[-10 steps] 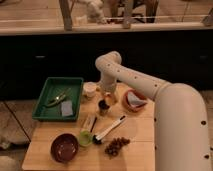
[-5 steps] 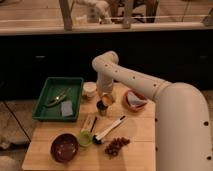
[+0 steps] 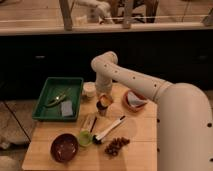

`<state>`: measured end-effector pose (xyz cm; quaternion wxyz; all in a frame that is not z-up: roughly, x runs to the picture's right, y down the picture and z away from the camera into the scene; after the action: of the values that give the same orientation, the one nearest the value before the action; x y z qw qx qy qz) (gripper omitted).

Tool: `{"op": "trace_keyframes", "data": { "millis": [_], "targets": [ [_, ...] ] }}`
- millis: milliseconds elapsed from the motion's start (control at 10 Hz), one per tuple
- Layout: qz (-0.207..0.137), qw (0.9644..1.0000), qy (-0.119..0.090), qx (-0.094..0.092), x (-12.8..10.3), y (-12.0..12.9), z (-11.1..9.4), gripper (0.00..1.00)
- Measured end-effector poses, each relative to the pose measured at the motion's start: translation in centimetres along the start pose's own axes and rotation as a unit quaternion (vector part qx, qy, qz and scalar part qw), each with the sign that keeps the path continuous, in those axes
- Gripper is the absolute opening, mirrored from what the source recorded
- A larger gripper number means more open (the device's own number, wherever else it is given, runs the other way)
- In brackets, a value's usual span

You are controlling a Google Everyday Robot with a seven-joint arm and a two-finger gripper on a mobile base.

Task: Place apple in metal cup

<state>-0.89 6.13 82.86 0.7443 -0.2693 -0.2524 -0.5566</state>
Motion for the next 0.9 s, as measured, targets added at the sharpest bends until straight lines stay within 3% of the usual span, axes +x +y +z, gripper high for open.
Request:
{"op": "trace_keyframes", "data": {
  "millis": [400, 900],
  "targets": [
    [-0.007, 1.0, -0.003, -0.004, -0.03, -0.43, 0.25, 0.77],
    [-0.011, 0.9999, -0.002, -0.009, 0.05, -0.72, 0.36, 0.8]
  ]
}}
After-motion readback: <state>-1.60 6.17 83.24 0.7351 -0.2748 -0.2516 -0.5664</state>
